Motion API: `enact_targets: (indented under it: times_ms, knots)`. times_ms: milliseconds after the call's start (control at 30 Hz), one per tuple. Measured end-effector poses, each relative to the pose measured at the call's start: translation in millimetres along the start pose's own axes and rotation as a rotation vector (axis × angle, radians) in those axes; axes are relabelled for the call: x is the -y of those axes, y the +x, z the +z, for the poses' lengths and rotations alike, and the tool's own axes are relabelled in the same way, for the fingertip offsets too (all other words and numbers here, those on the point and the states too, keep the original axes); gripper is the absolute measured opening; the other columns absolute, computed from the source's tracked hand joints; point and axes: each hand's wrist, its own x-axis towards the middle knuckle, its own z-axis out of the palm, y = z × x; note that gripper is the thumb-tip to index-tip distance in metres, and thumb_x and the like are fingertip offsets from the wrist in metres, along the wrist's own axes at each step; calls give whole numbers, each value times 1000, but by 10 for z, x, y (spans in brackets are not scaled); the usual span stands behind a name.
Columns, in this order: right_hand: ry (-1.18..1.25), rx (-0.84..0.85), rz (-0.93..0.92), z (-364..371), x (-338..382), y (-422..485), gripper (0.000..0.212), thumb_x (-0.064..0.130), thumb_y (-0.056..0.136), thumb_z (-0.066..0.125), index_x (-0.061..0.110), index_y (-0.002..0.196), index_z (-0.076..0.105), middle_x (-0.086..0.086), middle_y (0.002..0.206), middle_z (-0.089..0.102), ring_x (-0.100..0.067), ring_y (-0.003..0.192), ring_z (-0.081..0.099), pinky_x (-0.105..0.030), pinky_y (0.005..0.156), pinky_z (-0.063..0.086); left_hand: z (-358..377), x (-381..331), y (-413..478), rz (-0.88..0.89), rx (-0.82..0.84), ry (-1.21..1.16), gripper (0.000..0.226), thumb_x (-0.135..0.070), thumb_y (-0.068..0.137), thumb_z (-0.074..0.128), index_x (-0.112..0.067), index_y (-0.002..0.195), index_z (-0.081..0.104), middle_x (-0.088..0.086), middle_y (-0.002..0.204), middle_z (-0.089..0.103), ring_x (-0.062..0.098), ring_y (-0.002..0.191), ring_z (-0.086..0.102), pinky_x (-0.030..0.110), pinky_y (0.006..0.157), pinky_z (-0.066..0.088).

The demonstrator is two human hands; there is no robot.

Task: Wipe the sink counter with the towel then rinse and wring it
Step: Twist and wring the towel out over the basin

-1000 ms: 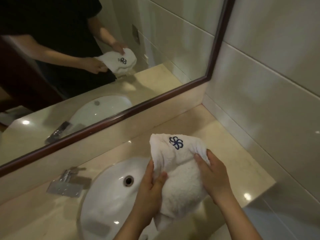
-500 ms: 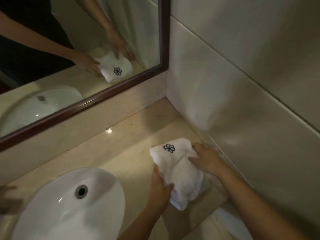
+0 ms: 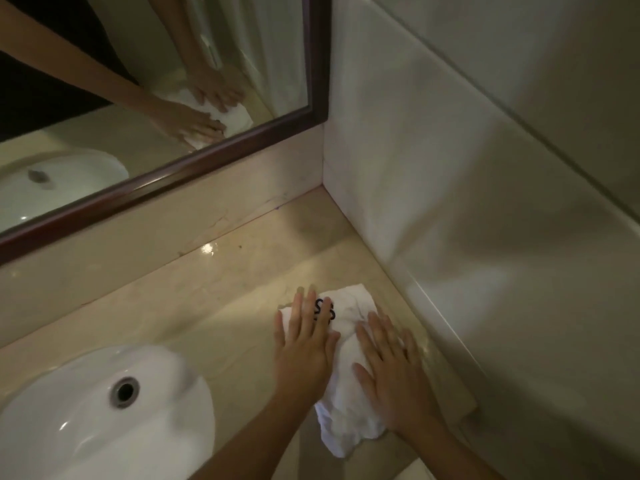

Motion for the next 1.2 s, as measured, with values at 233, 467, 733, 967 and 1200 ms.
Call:
enact_targets:
  times_ms: [233, 467, 733, 967, 1200]
  knots:
    - [-82, 20, -85, -38, -187, 82, 74, 66, 105, 14, 25, 167, 12, -4, 176, 8, -29, 162, 12, -61, 125, 25, 66, 58, -88, -45, -10, 53, 68, -54, 105, 29, -23, 163, 13, 8, 173, 6, 25, 160, 4, 61, 124, 14]
    - [81, -114, -108, -368, 16, 542, 64, 48, 110, 5, 18, 166, 14, -2, 175, 9, -20, 163, 1, -49, 130, 17, 61, -162, -490, -116, -1, 17, 81, -58, 99, 38, -4, 157, 27, 20, 166, 24, 36, 153, 27, 65, 118, 27]
    - [-112, -70, -319, -230, -68, 1295, 62, 49, 110, 16, 22, 165, 24, 3, 174, 17, -20, 162, 4, -54, 130, 12, 253, -197, -716, -61, 19, 82, 94, -76, 87, 48, -3, 147, 51, 20, 158, 42, 37, 146, 41, 69, 106, 40]
    - [-4, -112, -192, -273, -48, 1029, 66, 53, 109, 10, 21, 167, 13, -6, 176, 4, -23, 163, -1, -53, 130, 12, 164, -120, -736, -31, -23, 94, 84, -70, 91, 43, -10, 149, 51, 16, 160, 41, 29, 150, 30, 71, 110, 29]
    - [21, -117, -140, 220, -94, 164, 63, 54, 110, 13, 29, 167, 7, -8, 175, 9, -28, 161, 14, -49, 125, 16, 162, 89, -531, -46, -6, 66, 73, -59, 103, 28, -10, 156, 39, 15, 166, 30, 28, 155, 20, 62, 117, 24]
